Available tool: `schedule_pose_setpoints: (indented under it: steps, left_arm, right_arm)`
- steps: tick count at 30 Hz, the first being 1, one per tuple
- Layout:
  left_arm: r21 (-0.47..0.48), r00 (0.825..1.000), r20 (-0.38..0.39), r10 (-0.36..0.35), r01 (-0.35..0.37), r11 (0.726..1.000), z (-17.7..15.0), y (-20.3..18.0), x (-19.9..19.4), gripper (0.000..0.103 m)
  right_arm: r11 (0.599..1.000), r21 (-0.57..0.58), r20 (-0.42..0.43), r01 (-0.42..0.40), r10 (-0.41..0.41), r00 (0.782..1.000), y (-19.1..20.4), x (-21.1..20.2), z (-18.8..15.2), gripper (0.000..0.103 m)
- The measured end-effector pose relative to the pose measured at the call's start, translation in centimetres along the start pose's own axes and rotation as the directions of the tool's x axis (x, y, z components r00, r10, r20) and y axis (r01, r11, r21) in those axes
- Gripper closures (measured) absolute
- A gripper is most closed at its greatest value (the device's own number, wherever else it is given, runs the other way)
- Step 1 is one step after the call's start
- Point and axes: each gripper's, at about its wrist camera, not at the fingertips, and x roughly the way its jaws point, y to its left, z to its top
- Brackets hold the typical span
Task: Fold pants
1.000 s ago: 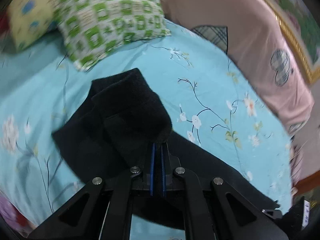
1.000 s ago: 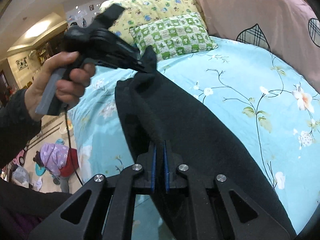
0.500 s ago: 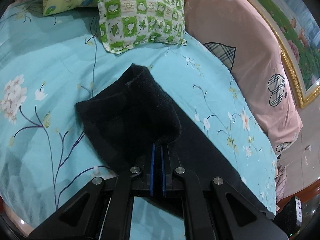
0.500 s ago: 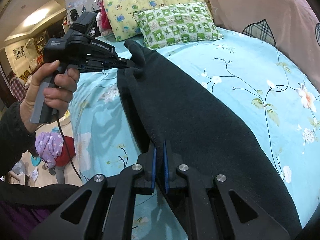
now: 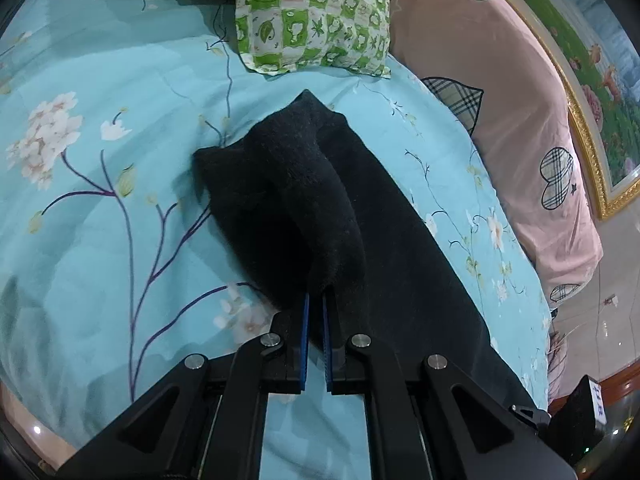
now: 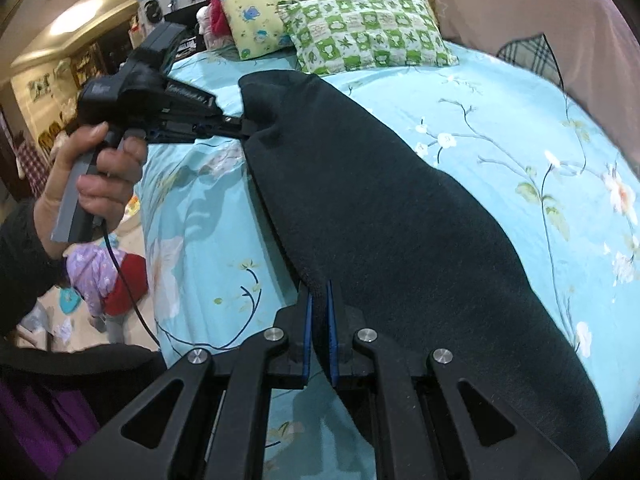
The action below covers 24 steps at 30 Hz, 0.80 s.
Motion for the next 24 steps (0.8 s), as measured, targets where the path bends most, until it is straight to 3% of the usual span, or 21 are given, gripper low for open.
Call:
schedule_pose_setpoints:
  steps: [6,8,10,17,19,21,24]
  left_arm:
    - [-0.021,1.000,0.001,0.008,-0.007,1.000,0.2,0.8,-1.0,0.095]
    - [-0.026,1.000,0.001,0.009,-0.009,1.000,0.4,1.0,-1.4,0.089]
    - [-0.042,1.000,0.005,0.015,-0.015,0.999,0.7,1.4,-1.6,0.084]
    - [-0.066,1.000,0.018,0.023,-0.022,0.998,1.6,2.1,-2.1,0.075]
    - [-0.058,0.999,0.022,0.030,-0.029,0.998,1.9,2.0,-2.1,0.068]
    - [-0.064,0.998,0.032,0.047,-0.045,0.997,2.1,2.0,-2.2,0.046]
    - [-0.073,0.998,0.044,0.054,-0.050,0.996,2.6,2.2,-2.2,0.045]
  right_arm:
    - [0.999,0.034,-0.008,-0.004,0.004,1.000,-0.1,0.0,0.3,0.082]
    - [0.999,0.045,0.003,-0.013,0.013,1.000,-0.1,-0.3,0.4,0.067]
    - [0.998,0.058,0.031,-0.030,0.028,0.999,-0.1,-0.9,0.6,0.061]
    - [0.992,0.118,0.088,-0.052,0.042,0.995,-1.2,-2.0,1.6,0.061]
    - [0.990,0.134,0.097,-0.049,0.036,0.995,-1.7,-2.0,1.8,0.061]
    - [0.987,0.158,0.101,-0.043,0.027,0.994,-2.2,-2.0,1.9,0.061]
    - [0.977,0.208,0.109,-0.052,0.030,0.994,-3.3,-1.7,2.3,0.061]
